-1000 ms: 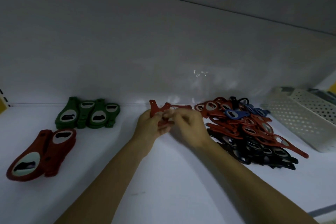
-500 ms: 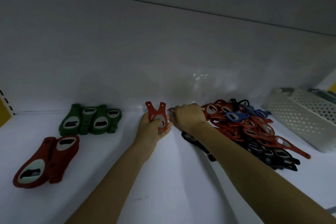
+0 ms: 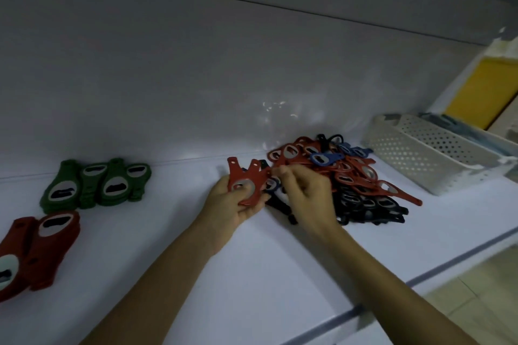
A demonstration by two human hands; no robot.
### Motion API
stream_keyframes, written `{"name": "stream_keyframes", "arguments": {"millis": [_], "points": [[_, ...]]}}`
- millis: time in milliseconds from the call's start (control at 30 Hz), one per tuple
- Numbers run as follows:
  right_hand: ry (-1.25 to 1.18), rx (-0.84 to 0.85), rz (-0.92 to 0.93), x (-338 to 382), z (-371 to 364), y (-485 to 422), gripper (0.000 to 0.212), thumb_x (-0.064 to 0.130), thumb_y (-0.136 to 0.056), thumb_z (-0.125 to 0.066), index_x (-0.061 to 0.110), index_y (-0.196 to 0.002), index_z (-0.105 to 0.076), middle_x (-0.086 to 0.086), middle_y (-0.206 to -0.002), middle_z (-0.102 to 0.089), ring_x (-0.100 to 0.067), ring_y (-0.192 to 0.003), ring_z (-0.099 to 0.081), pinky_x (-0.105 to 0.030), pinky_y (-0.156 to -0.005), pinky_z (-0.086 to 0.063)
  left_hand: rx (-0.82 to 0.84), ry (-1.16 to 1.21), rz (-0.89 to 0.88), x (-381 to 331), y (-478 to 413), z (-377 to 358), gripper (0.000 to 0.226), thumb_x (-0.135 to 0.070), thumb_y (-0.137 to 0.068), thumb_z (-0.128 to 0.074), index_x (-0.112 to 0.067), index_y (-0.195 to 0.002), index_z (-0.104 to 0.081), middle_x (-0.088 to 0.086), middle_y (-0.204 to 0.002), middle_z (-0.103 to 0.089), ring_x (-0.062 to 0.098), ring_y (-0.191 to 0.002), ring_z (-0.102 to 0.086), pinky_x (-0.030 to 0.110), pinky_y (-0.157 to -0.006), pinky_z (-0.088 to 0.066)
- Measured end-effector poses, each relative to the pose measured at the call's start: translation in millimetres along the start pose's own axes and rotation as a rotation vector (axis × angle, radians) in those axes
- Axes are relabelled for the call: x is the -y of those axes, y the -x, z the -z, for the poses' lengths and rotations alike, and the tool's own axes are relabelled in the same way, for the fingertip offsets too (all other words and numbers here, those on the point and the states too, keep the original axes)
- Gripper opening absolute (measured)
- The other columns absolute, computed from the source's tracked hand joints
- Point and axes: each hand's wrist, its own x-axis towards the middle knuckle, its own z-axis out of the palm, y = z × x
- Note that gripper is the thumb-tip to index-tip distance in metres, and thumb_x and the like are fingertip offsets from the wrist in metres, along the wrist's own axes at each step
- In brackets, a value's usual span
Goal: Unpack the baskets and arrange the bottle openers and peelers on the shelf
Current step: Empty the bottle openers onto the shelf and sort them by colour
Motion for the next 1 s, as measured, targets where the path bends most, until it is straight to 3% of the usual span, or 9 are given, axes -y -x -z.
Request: {"name": "stream_keyframes", "arguments": {"millis": [100,133,267,433,533,700,800,900,1000], "points": [[0.718,0.165,-0.087,-29.7,28.7,-13.0,0.027,0.029,-0.094,-0.053,0.019,-0.117,-0.064,-0.002,-0.114,-0.066,-0.024,-0.107,-0.057,-0.037,-0.085,-0.047,0.067,-0.023,0.021,9.1,5.0,-6.2,0.023,0.006,-0.091,-0.05,-0.008,-0.108,-0.057,0.018,-0.111,-0.065,0.027,-0.087,-0.07,0.024,-0.062,-0.056],[0.823,0.254,-0.138,-36.0,35.1,-17.5,0.029,0.031,-0.094,-0.053,0.021,-0.119,-0.063,-0.002,-0.119,-0.064,-0.026,-0.112,-0.054,-0.038,-0.09,-0.045,0.089,-0.04,0.027,10.6,6.2,-6.9,0.026,0.009,-0.09,-0.051,-0.009,-0.107,-0.057,0.016,-0.11,-0.065,0.028,-0.087,-0.071,0.025,-0.063,-0.057],[0.932,0.339,-0.122,-40.2,35.9,-25.7,0.023,0.028,-0.095,-0.051,0.018,-0.106,-0.068,-0.005,-0.113,-0.064,-0.026,-0.109,-0.054,-0.036,-0.087,-0.043,0.094,-0.004,0.057,10.0,6.2,-5.9,0.03,0.012,-0.087,-0.051,-0.011,-0.105,-0.058,0.013,-0.104,-0.067,0.027,-0.082,-0.072,0.029,-0.061,-0.057],[1.071,0.213,0.037,-42.1,28.6,-23.2,0.021,0.015,-0.094,-0.049,0.015,-0.108,-0.064,-0.005,-0.119,-0.056,-0.025,-0.114,-0.047,-0.035,-0.093,-0.031,0.061,0.123,0.078,10.6,4.1,-3.6,0.028,0.012,-0.089,-0.049,-0.009,-0.105,-0.06,0.016,-0.103,-0.067,0.028,-0.08,-0.072,0.034,-0.063,-0.059],[0.843,-0.013,0.025,-39.3,26.5,-14.8,0.016,0.011,-0.092,-0.054,0.01,-0.101,-0.068,-0.008,-0.106,-0.063,-0.03,-0.1,-0.055,-0.036,-0.079,-0.034,0.035,0.153,0.066,12.5,1.1,-2.3,0.032,0.011,-0.09,-0.048,-0.012,-0.109,-0.059,0.015,-0.104,-0.067,0.028,-0.083,-0.072,0.034,-0.068,-0.058],[0.641,-0.117,0.01,-28.7,23.3,-8.8,0.016,0.012,-0.093,-0.055,0.008,-0.098,-0.07,-0.007,-0.097,-0.066,-0.026,-0.09,-0.059,-0.035,-0.076,-0.041,-0.002,0.186,0.033,11.7,0.1,-2.1,0.029,0.008,-0.09,-0.051,-0.016,-0.103,-0.059,0.013,-0.106,-0.066,0.026,-0.083,-0.072,0.031,-0.063,-0.059],[0.049,-0.301,-0.203,-11.7,17.3,-7.2,0.014,0.014,-0.096,-0.055,0.008,-0.097,-0.068,-0.006,-0.09,-0.069,-0.023,-0.082,-0.066,-0.037,-0.074,-0.054,-0.015,0.176,-0.008,11.0,-0.9,0.8,0.028,0.004,-0.091,-0.052,-0.015,-0.11,-0.057,0.013,-0.111,-0.065,0.027,-0.09,-0.071,0.03,-0.065,-0.059],[-0.47,-0.146,-0.515,3.0,-1.4,-1.3,0.017,0.008,-0.094,-0.056,0.01,-0.083,-0.068,-0.004,-0.071,-0.071,-0.016,-0.066,-0.067,-0.027,-0.062,-0.056,0.002,0.21,-0.015,10.0,-0.2,-1.2,0.02,-0.012,-0.093,-0.054,-0.013,-0.112,-0.06,0.01,-0.106,-0.071,0.024,-0.091,-0.071,0.031,-0.067,-0.059],[-0.328,0.007,-0.455,3.0,-17.1,11.5,0.017,0.007,-0.09,-0.061,0.006,-0.075,-0.067,-0.005,-0.066,-0.068,-0.01,-0.058,-0.061,-0.025,-0.059,-0.051,0.069,0.197,-0.011,8.8,0.5,-3.6,0.022,-0.025,-0.094,-0.055,-0.015,-0.112,-0.062,0.008,-0.107,-0.072,0.022,-0.099,-0.069,0.038,-0.079,-0.058]]}}
